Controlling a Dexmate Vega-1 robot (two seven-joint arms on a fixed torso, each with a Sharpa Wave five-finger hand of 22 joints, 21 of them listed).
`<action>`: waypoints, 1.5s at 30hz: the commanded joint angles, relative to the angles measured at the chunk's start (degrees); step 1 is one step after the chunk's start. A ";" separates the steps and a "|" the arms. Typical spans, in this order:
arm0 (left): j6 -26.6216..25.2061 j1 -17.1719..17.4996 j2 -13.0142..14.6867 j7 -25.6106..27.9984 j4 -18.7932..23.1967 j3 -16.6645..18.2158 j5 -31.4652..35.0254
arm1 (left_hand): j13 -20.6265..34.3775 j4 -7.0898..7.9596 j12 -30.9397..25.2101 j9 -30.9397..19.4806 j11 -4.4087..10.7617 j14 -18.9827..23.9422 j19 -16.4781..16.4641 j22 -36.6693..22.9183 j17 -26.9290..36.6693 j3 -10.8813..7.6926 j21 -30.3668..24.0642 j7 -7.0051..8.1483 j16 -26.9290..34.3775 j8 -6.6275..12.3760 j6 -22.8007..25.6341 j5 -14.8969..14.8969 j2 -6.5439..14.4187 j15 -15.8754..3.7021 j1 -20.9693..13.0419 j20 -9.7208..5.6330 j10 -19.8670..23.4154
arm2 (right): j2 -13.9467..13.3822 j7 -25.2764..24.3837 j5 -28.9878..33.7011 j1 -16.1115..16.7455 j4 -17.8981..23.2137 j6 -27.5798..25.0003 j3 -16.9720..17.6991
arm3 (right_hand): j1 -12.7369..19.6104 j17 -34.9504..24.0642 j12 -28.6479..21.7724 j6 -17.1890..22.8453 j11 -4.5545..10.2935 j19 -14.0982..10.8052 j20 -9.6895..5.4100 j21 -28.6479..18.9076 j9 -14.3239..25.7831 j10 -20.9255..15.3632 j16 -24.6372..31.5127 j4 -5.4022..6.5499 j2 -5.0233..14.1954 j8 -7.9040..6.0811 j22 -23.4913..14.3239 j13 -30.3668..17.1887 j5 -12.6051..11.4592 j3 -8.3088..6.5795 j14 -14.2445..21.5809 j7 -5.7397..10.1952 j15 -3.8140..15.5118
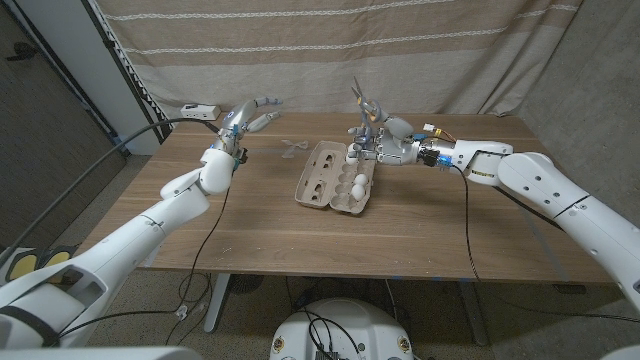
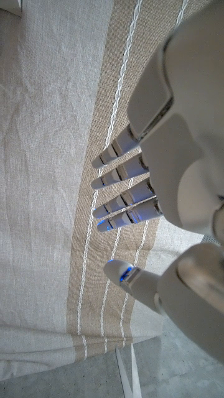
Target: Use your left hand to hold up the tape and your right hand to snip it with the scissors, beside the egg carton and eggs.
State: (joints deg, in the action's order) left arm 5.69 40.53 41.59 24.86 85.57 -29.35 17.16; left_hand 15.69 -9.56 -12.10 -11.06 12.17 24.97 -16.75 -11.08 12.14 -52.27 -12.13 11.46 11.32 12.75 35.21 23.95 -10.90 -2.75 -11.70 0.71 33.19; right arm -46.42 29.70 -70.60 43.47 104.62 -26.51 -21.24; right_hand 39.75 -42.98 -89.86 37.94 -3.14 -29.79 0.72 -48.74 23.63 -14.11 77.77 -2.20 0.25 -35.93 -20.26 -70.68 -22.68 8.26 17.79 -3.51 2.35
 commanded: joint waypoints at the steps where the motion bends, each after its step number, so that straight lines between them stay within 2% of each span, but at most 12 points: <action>1: -2.37 -0.10 1.56 -1.15 -0.10 -1.07 1.45 | 0.06 -0.23 -0.35 -0.17 0.08 -0.14 -0.45 -0.05 0.07 0.00 -0.30 0.12 0.41 0.35 0.54 0.40 0.64 -9.20 -0.15 0.08 -0.03 | -0.70 -0.42 -0.31 0.28 0.45 -0.11 0.49 | 0.25 -0.05 -0.33 -5.65 0.25 -0.55 -0.18 -0.14 -0.06 -0.18 0.34 -0.29 0.30 0.39 0.04 -0.18 -0.18 0.35 -0.36 -6.35 0.95; 7: -3.97 -0.17 0.98 0.61 -0.27 -1.63 2.89 | -0.25 -0.64 -0.10 -0.16 0.09 -0.74 -0.42 -0.01 -0.13 -0.18 -0.27 0.62 0.17 -0.43 -1.10 0.77 0.78 -9.24 -1.04 0.06 -0.50 | -0.58 -0.29 -0.16 -0.11 0.33 -0.22 0.23 | 0.16 -0.03 -0.36 -5.58 0.24 -0.55 -0.19 -0.17 -0.33 -0.24 0.51 -0.29 0.36 0.65 0.30 -0.17 -0.12 0.43 -0.45 -6.35 0.92; 9: -4.61 -0.39 0.88 0.72 -0.51 -1.96 3.36 | -0.42 -0.61 -0.01 -0.18 0.10 -0.74 -0.44 -0.01 -0.24 -0.53 -0.29 0.81 0.20 -1.33 -3.49 1.09 1.17 -9.22 -1.89 0.01 -0.87 | -0.66 -0.50 -0.12 -0.09 0.48 -0.22 0.30 | 0.17 0.11 -0.36 -5.51 0.24 -0.54 -0.16 -0.18 -0.44 -0.23 0.46 -0.32 0.40 0.74 0.41 -0.17 -0.11 0.43 -0.60 -6.31 0.96; 11: -4.48 -0.66 0.89 0.59 -0.90 -2.17 3.33 | -0.56 -0.71 0.21 -0.23 0.05 -1.27 -0.46 0.00 -0.35 -0.38 -0.32 0.89 0.05 -2.04 -6.42 1.29 0.72 -9.09 -2.45 -0.02 -1.86 | -0.72 -0.68 -0.11 -0.09 0.55 -0.25 0.35 | 0.23 0.16 -0.38 -5.49 0.26 -0.53 -0.15 -0.19 -0.55 -0.26 0.53 -0.37 0.42 0.86 0.51 -0.17 -0.10 0.44 -0.53 -6.44 1.01; 21: -3.62 -2.55 0.20 0.66 -3.92 -3.73 3.93 | -0.62 -0.91 -0.04 -0.27 0.15 -1.47 -0.53 0.04 -0.45 -0.47 -0.32 0.50 0.04 -1.96 -7.53 1.56 0.83 -9.30 -3.37 -0.34 -1.59 | -0.63 -1.36 -0.28 -0.18 0.73 -0.51 0.32 | 0.26 0.53 -0.40 -5.40 0.32 -0.49 -0.25 -0.24 -0.81 -0.26 0.61 -0.46 0.56 1.23 0.99 -0.16 -0.04 0.51 -0.66 -6.33 1.12; 27: -2.79 -4.10 -0.63 0.81 -6.43 -4.74 4.04 | -0.77 -1.60 -0.62 -0.37 0.29 -1.93 -0.93 0.22 -0.87 -1.59 -0.28 1.10 -0.10 -1.52 -9.81 2.26 0.80 -9.42 -9.25 -0.85 -0.46 | -0.55 -1.91 -0.29 -0.05 0.93 -0.23 0.55 | 0.22 0.75 -0.38 -5.41 0.30 -0.49 -0.30 -0.28 -0.76 -0.17 0.76 -0.49 0.63 1.35 1.26 -0.16 0.00 0.57 -0.46 -6.35 1.06; 28: -2.83 -4.34 -0.77 0.89 -6.73 -4.93 4.17 | -0.83 -1.47 -1.14 -0.34 0.34 -1.88 -1.29 0.25 -0.96 -2.21 -0.31 1.09 -0.01 -0.99 -9.81 2.32 1.12 -9.49 -13.19 -1.28 1.05 | -0.52 -2.07 -0.39 0.01 0.96 -0.22 0.61 | 0.21 0.71 -0.39 -5.34 0.31 -0.47 -0.28 -0.29 -0.77 -0.21 0.82 -0.50 0.66 1.36 1.34 -0.16 0.01 0.58 -0.53 -6.30 1.00; 29: -2.81 -4.56 -0.93 0.96 -7.04 -5.12 4.26 | -0.90 -1.31 -1.31 -0.32 0.37 -1.71 -1.48 0.23 -1.00 -2.59 -0.35 1.10 0.03 -0.64 -9.23 2.24 1.40 -9.44 -15.47 -1.50 1.67 | -0.54 -2.20 -0.51 0.03 0.99 -0.33 0.66 | 0.21 0.71 -0.39 -5.34 0.30 -0.49 -0.28 -0.30 -0.77 -0.20 0.84 -0.51 0.67 1.38 1.37 -0.16 0.02 0.59 -0.55 -6.35 1.04; 30: -2.89 -4.77 -1.06 1.01 -7.27 -5.32 4.41 | -0.92 -1.28 -1.34 -0.31 0.38 -1.67 -1.54 0.23 -1.00 -2.67 -0.36 1.07 0.04 -0.56 -9.03 2.20 1.46 -9.56 -15.92 -1.65 1.78 | -0.57 -2.31 -0.43 0.04 1.05 -0.29 0.67 | 0.22 0.69 -0.38 -5.37 0.32 -0.49 -0.29 -0.31 -0.75 -0.16 0.88 -0.52 0.68 1.41 1.42 -0.16 0.02 0.60 -0.59 -6.33 1.12; 45: -3.20 -7.50 -1.98 0.73 -10.11 -8.07 6.23 | -1.12 -1.42 -1.18 -0.26 0.30 -2.24 -1.59 0.25 -1.04 -1.42 -0.29 1.03 -0.18 -0.58 -9.08 1.68 -0.40 -9.10 -16.70 -1.96 1.80 | -0.57 -2.52 -0.58 -0.22 0.91 -0.36 0.76 | 0.14 0.82 -0.40 -5.17 0.27 -0.58 -0.34 -0.45 -0.62 -0.12 1.17 -0.57 0.90 1.55 1.98 -0.15 0.13 0.68 -0.74 -6.35 1.18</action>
State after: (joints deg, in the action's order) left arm 2.75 34.91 40.20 25.71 77.51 -35.49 21.85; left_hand 14.62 -11.07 -12.99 -11.18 12.48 23.11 -18.31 -10.65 10.92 -54.10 -12.13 12.56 11.31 11.88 25.64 25.93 -10.75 -2.58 -28.46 -0.84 34.55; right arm -47.03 27.42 -71.00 43.41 105.65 -26.85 -20.54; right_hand 39.81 -41.92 -89.76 37.95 -3.17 -29.79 0.72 -48.98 22.85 -14.08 78.64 -2.62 0.80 -34.52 -18.33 -70.69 -22.68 8.69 17.27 -4.32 2.25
